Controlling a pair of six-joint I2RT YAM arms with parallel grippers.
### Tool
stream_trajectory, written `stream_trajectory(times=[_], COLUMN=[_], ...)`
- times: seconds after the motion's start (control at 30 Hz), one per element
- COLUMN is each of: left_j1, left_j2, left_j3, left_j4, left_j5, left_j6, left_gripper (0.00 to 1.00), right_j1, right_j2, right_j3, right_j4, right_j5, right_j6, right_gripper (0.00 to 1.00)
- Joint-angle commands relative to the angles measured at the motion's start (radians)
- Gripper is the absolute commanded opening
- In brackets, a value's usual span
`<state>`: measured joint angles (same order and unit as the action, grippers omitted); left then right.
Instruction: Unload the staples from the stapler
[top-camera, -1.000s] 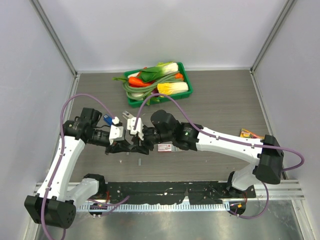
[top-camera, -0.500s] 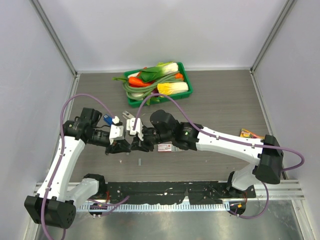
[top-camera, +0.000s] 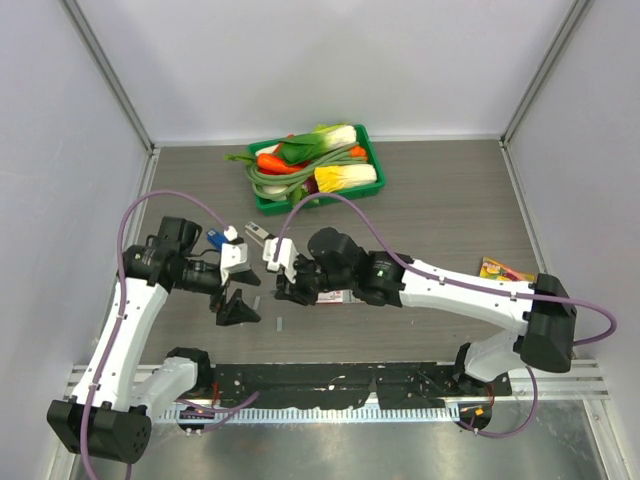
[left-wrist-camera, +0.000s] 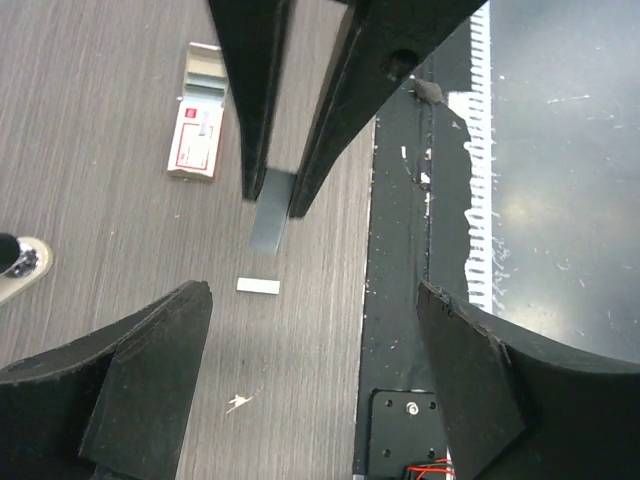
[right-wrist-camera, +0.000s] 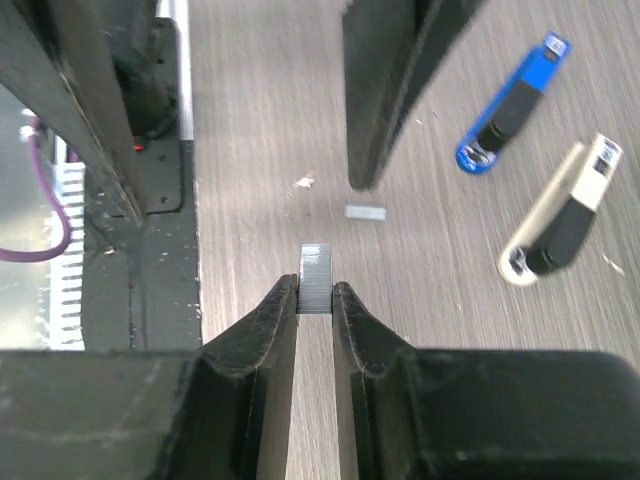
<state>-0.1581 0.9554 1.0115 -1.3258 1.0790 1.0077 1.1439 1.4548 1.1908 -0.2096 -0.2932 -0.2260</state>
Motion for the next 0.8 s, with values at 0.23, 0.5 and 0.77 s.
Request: stream_trajectory(times=[0.23,0.5,0.77], left_j1=[-0.003,-0.008,-0.008], left_j2=[-0.033,-0.035,-0.064], left_j3=[-0.076,-0.102,-0.134], left_j4=[0.437,0.468,0.464], left_j5=[-0.201,-0.290,-0.333], left_j6=[-0.507,-0.558,-0.569], left_gripper=[0.79,0.74,0.72], right_j1=[-0.039,-0.069,-0.073], right_j2=[-0.252,-0.289,-0.205], right_j3=[-0.338,-0.477,-0.502], right_j4=[0.121,0.092,0.116], right_j5=[0.610,0.795,0.942], right_j6=[0.360,0.573,0.729], right_gripper=[0.08,0.06,0.04])
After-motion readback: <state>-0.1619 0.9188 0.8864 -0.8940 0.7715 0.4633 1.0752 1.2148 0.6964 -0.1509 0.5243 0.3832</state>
